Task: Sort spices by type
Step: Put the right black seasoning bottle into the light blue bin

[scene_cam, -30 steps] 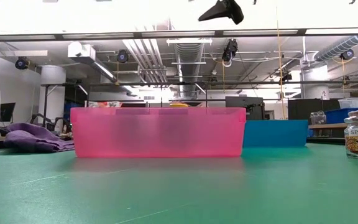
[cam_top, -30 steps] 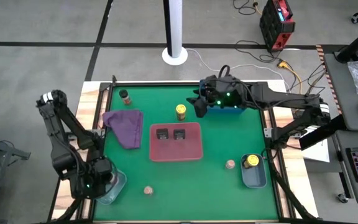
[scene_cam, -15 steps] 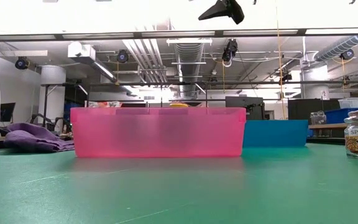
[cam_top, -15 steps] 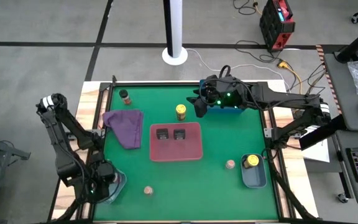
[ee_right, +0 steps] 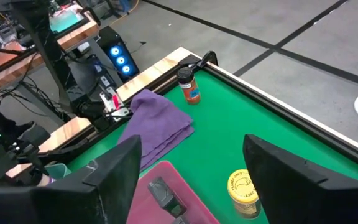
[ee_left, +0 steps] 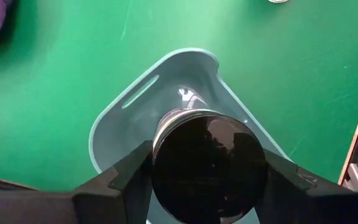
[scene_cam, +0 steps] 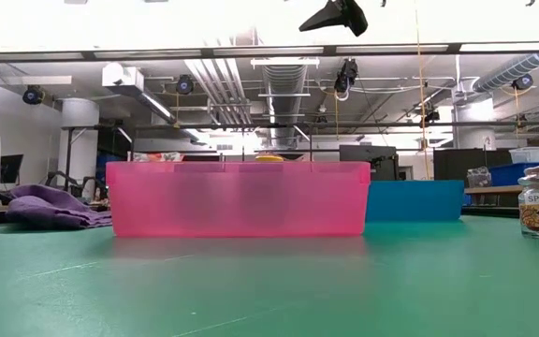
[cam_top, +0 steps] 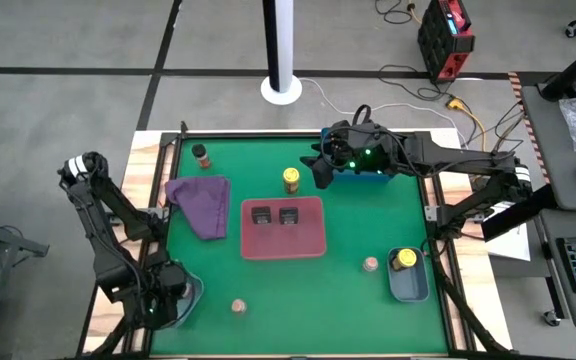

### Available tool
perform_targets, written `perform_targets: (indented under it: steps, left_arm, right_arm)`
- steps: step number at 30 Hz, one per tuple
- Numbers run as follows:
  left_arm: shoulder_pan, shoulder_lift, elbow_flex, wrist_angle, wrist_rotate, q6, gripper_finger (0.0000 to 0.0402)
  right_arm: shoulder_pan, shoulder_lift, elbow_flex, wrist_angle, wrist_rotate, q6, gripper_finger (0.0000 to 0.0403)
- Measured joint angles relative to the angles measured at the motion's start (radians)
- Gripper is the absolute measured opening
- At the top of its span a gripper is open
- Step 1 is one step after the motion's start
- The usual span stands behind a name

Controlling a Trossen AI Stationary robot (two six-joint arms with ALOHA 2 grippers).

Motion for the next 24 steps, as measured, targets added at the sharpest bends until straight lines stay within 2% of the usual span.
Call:
perform_targets:
  steps: [10,17,24]
  left_arm:
    - [0.000,0.000,0.000,-0.002,0.011,0.000,0.0232]
    - [0.000,-0.005,0.011,-0.007,0.014,-0.002,0.0237]
    - [0.000,-0.005,0.051,-0.045,0.013,-0.003,0.0238]
  right_arm:
    - [0.000,0.000,0.000,0.000,0.000,-0.006,0.0287]
    - [0.000,0.000,0.000,0.000,0.000,-0.013,0.0293]
    - [0.000,0.000,0.000,0.000,0.000,-0.015,0.0282]
